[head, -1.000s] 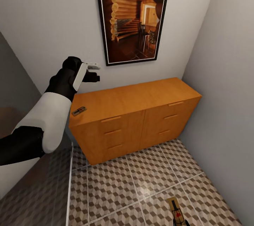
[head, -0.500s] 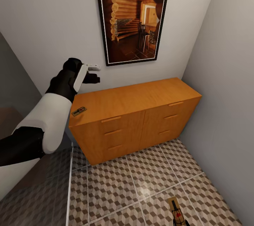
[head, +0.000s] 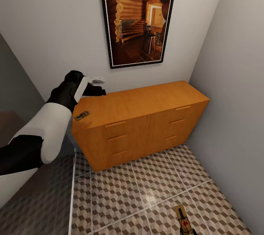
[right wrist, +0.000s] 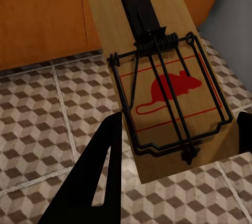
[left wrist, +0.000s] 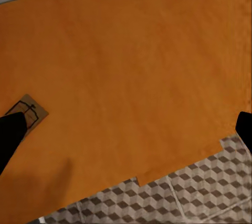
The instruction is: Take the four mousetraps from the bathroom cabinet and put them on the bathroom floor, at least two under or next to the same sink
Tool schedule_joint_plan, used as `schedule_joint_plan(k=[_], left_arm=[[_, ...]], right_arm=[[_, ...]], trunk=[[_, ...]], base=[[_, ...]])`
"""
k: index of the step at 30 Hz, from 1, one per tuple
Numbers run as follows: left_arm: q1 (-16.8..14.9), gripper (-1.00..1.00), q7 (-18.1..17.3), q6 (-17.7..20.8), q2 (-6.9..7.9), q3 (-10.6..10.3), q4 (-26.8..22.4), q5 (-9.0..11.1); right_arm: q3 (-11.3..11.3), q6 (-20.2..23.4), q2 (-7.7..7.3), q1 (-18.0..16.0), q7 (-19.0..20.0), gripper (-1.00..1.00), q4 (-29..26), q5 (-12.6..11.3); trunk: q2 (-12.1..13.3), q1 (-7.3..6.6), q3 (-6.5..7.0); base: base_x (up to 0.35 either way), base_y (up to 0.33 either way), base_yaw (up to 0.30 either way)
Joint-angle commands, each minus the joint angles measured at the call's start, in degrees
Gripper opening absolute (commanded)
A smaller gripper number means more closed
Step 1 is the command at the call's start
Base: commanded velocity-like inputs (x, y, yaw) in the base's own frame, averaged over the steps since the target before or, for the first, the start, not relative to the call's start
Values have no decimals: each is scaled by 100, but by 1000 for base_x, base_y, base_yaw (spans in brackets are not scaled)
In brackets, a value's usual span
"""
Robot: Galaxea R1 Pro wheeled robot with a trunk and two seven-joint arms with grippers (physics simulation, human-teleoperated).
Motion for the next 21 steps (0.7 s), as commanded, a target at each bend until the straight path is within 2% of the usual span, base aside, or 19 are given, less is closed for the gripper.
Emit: schedule_joint_plan(k=[1,3,5,14,18,21], left_arm=[[-3,100,-83,18,26,-22,-1,40],[1,100,-379,12,110,-53,-2,34],[2,100,-509,9,167,-94,-1,30],[12,100,-694,0,382,-245,3,27],[12,100,-928,-5,505,-259,0,26],[12,100,-1175,-8,638,-378,-2,26]], right_arm=[[32,-10,0,-4,-56,-100,4,26],[32,-10,0,-4,-56,-100,4,26],[32,-10,0,-4,-56,-100,4,26],[33,-10,0,-4,-56,-100,4,26],[32,-7,0,-4,-56,-100,4,26],[32,-3,0,-4,-56,-100,4,26]], trunk=[[-10,3,-10],[-10,3,-10],[-10,3,-10],[-10,3,-10],[-10,3,-10],[-10,3,-10]], base=[[0,0,0],[0,0,0],[0,0,0],[0,0,0],[0,0,0],[0,0,0]])
